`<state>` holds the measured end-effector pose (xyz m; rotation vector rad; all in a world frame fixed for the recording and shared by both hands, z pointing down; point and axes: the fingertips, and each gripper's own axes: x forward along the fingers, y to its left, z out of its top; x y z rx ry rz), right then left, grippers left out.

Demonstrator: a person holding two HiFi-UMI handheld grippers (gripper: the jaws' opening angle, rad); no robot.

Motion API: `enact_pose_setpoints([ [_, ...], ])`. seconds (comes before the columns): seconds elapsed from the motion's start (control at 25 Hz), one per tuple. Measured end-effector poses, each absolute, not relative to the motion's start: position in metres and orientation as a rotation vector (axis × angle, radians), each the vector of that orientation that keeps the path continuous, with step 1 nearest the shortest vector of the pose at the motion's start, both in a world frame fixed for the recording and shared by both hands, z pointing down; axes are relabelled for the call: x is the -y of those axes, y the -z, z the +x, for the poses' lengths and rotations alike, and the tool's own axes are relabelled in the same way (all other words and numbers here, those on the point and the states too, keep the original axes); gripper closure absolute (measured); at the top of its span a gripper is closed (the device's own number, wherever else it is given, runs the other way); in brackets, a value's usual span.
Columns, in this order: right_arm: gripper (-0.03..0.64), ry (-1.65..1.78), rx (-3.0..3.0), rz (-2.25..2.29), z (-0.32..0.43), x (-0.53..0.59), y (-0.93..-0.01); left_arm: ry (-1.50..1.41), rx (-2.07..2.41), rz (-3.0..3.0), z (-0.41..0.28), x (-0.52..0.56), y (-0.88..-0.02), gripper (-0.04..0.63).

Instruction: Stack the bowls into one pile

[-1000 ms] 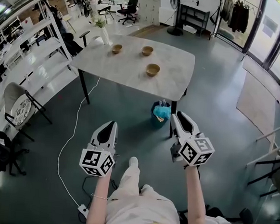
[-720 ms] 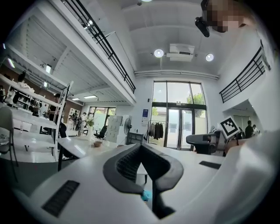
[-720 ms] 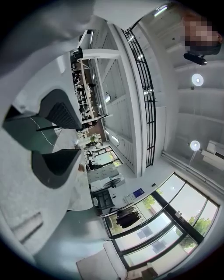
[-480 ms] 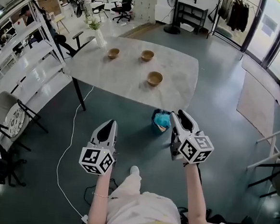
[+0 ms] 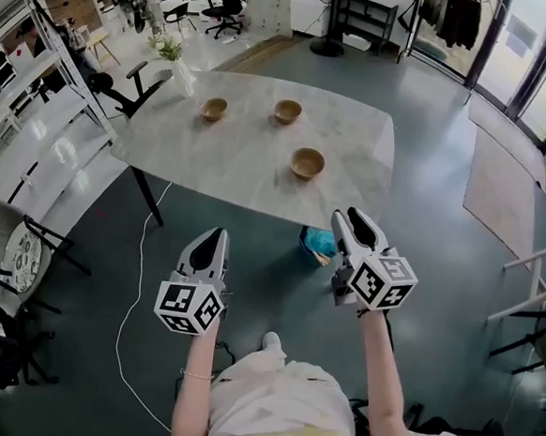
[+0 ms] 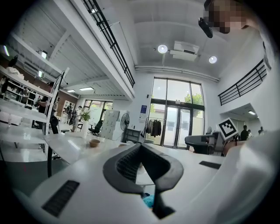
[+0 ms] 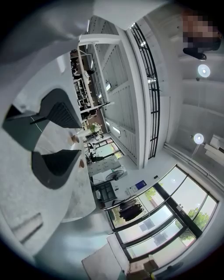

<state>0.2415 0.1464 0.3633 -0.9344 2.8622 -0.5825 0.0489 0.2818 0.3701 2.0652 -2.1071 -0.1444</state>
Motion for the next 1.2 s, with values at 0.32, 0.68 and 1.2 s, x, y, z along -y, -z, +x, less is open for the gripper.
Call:
enact_pose_setpoints([
  [0.32,0.48,0.642,-2.84,-0.992,0.216,-0.102,-0.378,0.139,2.051,2.088,0.021,-0.234,-0.38,0.595],
  [0.68,0.48,0.713,-2.838,-1.073,0.196,-0.051,-0.404,0.127,1.974,2.083,-0.001,-0.179,-0.403,0.595],
  [1.2,0.48,0.918,-2.901,-1.149,0.153,0.063,-0.46,0.078,1.865,2.023,-0.048,-0.06,-0.446,0.595],
])
